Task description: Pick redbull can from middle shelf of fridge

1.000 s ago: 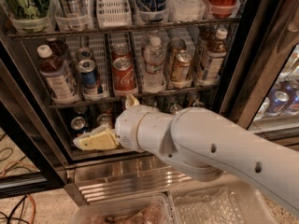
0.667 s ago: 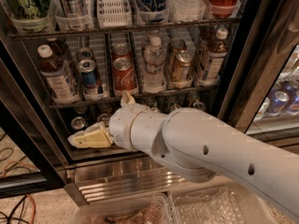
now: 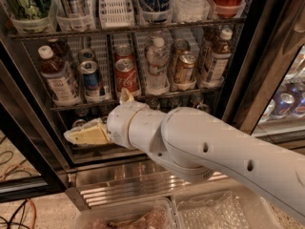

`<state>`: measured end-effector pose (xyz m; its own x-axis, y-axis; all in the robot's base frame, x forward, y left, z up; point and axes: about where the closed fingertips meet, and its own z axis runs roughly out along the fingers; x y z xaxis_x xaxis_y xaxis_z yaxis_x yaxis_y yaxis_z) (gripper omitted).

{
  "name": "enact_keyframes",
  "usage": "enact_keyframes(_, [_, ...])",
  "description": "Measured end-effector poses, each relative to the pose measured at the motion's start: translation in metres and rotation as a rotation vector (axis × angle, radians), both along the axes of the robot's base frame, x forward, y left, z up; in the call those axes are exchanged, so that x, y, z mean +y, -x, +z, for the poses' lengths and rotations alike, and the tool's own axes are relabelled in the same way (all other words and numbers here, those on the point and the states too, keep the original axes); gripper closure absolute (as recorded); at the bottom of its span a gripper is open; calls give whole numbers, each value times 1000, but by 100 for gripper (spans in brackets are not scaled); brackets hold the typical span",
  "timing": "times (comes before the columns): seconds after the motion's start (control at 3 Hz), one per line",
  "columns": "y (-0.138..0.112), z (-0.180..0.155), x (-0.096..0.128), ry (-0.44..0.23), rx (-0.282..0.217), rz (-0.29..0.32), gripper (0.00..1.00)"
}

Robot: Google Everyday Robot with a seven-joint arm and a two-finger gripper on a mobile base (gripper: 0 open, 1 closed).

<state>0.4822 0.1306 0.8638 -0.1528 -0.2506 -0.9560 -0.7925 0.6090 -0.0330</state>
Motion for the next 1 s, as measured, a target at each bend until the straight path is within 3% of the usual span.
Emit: enact_keyframes(1.0, [-23, -40, 46, -133, -95, -51, 0])
